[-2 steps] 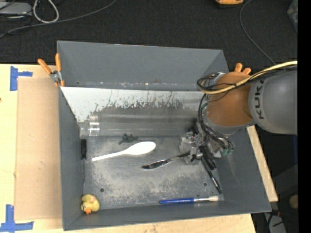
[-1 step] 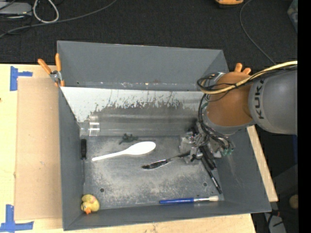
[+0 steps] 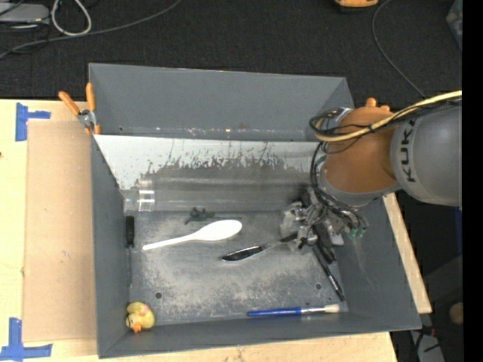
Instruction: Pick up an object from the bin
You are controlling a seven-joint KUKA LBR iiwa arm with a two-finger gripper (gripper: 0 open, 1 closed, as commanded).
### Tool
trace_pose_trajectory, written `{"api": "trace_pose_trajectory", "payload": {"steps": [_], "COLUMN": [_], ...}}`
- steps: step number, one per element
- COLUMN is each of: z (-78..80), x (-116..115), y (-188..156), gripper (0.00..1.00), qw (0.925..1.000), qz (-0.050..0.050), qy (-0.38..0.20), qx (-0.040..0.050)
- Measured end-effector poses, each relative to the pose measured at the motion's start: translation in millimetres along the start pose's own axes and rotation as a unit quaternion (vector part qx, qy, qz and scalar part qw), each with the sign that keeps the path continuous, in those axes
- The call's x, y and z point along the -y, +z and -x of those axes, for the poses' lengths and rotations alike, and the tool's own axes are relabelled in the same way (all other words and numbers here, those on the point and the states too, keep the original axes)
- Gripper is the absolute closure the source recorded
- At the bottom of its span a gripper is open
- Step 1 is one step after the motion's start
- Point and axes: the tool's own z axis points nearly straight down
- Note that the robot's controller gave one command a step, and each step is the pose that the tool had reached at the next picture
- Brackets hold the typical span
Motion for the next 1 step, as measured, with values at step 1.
{"api": "trace_pose_trajectory", "payload": {"steps": [1], "z": [-0.2], "x": [-1.1], "y": [-25.1], "gripper": [1.00], "qw": [1.0000], "qz": [0.000], "qy": [0.000], "qx": [-0.0004]}}
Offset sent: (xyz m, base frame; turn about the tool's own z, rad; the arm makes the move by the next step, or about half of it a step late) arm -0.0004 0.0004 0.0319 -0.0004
